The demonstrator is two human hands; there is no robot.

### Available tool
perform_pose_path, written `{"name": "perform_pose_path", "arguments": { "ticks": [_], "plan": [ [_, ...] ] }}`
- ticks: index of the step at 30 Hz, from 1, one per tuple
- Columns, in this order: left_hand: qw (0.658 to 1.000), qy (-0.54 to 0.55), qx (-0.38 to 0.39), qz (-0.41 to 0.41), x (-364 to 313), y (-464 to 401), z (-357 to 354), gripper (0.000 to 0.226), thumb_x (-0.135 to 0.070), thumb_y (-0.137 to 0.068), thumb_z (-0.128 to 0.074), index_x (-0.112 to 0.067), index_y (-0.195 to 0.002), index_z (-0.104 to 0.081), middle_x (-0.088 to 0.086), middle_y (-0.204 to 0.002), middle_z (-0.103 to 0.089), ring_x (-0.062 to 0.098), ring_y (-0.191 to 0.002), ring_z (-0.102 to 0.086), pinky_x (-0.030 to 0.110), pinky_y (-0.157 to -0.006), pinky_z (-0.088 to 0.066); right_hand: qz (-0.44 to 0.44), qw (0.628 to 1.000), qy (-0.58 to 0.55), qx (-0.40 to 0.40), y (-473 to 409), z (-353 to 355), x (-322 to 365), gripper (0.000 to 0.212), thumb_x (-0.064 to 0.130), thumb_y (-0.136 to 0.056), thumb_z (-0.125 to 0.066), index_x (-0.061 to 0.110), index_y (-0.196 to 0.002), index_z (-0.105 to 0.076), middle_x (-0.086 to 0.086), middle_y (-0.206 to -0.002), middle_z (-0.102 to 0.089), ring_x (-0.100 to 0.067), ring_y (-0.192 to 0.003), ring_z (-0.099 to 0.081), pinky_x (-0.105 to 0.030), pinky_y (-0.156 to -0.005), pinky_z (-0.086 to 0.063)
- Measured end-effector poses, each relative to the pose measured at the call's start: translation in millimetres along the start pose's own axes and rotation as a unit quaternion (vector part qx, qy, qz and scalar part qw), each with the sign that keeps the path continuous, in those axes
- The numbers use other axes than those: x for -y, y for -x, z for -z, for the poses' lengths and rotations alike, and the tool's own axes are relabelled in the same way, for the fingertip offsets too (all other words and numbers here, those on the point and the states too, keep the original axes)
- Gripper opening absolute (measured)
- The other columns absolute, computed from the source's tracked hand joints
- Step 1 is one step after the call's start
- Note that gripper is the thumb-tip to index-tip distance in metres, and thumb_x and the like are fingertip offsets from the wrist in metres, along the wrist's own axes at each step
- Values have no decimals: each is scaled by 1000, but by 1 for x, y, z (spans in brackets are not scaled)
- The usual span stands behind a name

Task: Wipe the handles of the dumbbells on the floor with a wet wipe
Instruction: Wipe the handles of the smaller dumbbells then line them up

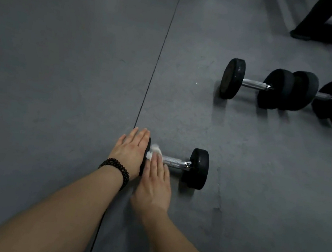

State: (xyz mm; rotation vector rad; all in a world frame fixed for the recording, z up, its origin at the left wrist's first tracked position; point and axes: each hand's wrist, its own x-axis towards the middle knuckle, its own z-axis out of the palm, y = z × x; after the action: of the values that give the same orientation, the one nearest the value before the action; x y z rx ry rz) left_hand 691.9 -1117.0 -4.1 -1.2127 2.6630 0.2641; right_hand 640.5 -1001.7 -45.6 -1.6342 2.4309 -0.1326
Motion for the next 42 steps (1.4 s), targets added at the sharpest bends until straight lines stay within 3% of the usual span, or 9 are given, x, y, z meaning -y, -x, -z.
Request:
{"name": "perform_pose_path", "arguments": {
  "ticks": [5, 10, 13, 16, 20, 28, 33, 38, 42],
  "plan": [
    [999, -26, 44, 0, 1, -5, 12, 137, -36, -63, -88, -14, -155, 10, -2, -164, 11, 21, -151, 12, 44, -123, -6, -116, 993, 5, -10, 6, 15, -41, 81, 24, -94, -39, 3, -148, 17, -15, -157, 23, -25, -149, 17, -41, -121, 8],
    [998, -6, -51, -31, 2, 13, 22, 108, -31, -68, -85, -16, -153, -21, 0, -161, -21, 17, -148, -20, 33, -119, -17, 2, 999, -13, 34, -4, 19, -13, 74, 28, -96, -30, 6, -154, 11, -14, -161, 20, -26, -148, 21, -41, -120, 12],
    [997, 3, -71, -30, 0, 20, 18, 91, -23, -67, -86, -14, -146, -40, 2, -153, -38, 21, -139, -38, 34, -112, -29, -47, 999, 1, 26, -6, 23, -34, 70, 26, -94, -23, 5, -154, 5, -15, -163, 11, -26, -151, 12, -40, -120, 12],
    [999, 2, -52, -8, -11, 26, 14, 86, -22, -82, -76, -14, -153, -28, 2, -162, -24, 19, -147, -25, 35, -116, -25, -108, 993, -12, 46, -4, 30, -42, 80, 26, -95, -41, 2, -154, 8, -18, -162, 12, -27, -150, 14, -41, -121, 10],
    [1000, 17, -2, 12, -18, 19, 19, 83, -12, -93, -58, -14, -157, -6, -1, -166, -2, 12, -151, -3, 30, -121, -18, 22, 998, 22, 47, -12, 23, -21, 74, 29, -97, -32, 4, -154, 8, -15, -161, 20, -27, -148, 22, -42, -121, 10],
    [1000, 9, 15, -2, -12, 6, 17, 96, -20, -85, -67, -13, -157, -4, 2, -166, -2, 15, -152, -4, 35, -122, -14, -27, 994, 99, 44, -12, 28, -47, 67, 28, -101, -24, 1, -152, 10, -21, -160, 17, -32, -149, 17, -44, -120, 12],
    [1000, 28, -11, -2, -12, 1, 15, 84, -15, -90, -55, -13, -157, -5, 1, -166, -2, 14, -152, -3, 35, -123, -13, 83, 990, 97, 62, -30, 30, -25, 65, 30, -102, -24, 4, -155, 1, -14, -164, 9, -26, -150, 14, -41, -121, 10],
    [1000, 21, -21, 2, -10, -2, 8, 94, -16, -85, -62, -15, -157, -3, 0, -166, 0, 15, -152, -1, 34, -123, -10, 10, 969, 237, 77, -20, 50, -84, 63, 32, -103, -15, -5, -148, 11, -22, -160, 13, -33, -149, 16, -48, -121, 9],
    [1000, 11, -20, -6, -7, -2, 5, 96, -16, -85, -62, -14, -157, 1, -1, -166, 3, 14, -152, 1, 34, -123, -8, -18, 978, 189, 87, -28, 49, -56, 66, 31, -102, -18, -3, -152, 9, -23, -160, 16, -34, -148, 19, -47, -119, 13]
  ]
}}
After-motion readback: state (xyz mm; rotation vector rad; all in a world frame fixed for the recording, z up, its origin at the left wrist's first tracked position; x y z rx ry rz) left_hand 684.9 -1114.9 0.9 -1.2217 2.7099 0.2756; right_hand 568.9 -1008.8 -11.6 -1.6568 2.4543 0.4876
